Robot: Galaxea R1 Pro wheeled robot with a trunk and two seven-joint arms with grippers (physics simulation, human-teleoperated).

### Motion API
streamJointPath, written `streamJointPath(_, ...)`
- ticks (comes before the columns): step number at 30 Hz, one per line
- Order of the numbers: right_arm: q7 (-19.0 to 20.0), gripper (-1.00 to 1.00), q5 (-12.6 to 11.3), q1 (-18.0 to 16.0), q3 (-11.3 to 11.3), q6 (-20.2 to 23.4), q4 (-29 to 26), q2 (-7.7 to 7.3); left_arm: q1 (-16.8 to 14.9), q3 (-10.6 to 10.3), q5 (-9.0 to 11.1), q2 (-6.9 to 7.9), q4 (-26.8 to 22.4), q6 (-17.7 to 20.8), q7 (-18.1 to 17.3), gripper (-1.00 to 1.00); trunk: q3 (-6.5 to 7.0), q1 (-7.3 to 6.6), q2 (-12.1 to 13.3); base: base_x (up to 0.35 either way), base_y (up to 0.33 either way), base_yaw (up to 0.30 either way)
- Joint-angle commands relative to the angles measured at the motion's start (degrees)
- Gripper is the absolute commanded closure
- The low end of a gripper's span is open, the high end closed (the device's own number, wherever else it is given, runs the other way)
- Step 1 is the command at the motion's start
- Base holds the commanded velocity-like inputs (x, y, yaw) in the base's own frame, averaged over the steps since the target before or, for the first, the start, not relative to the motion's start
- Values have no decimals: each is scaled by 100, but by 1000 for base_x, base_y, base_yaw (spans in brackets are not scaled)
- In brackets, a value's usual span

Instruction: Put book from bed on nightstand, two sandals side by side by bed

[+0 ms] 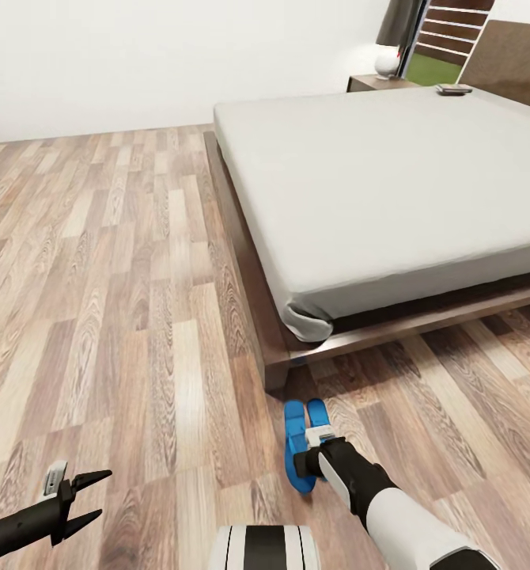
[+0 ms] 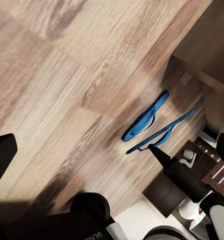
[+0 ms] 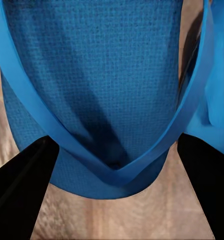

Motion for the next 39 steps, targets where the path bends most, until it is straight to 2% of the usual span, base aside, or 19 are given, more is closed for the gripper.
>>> streamJointPath(1, -19, 100, -58, -2, 40, 26, -8, -6, -2, -48, 43, 2, 1, 40, -20, -100, -4, 0, -1, 131, 0, 0)
streamJointPath(10, -22, 100, -58, -2, 40, 26, -8, -6, -2, -48, 43, 2, 1, 40, -20, -100, -4, 0, -1, 96, 0, 0)
streamJointPath(29, -18, 100, -58, -7, 40, 25, -8, -2, -2, -39, 8, 28, 1, 48, -31, -100, -4, 0, -1, 5, 0, 0)
streamJointPath(39, -19, 100, -67, -20, 40, 26, -8, 3, -2, -39, -1, 28, 1, 49, -29, -100, -225, 26, -15, 0, 0, 0)
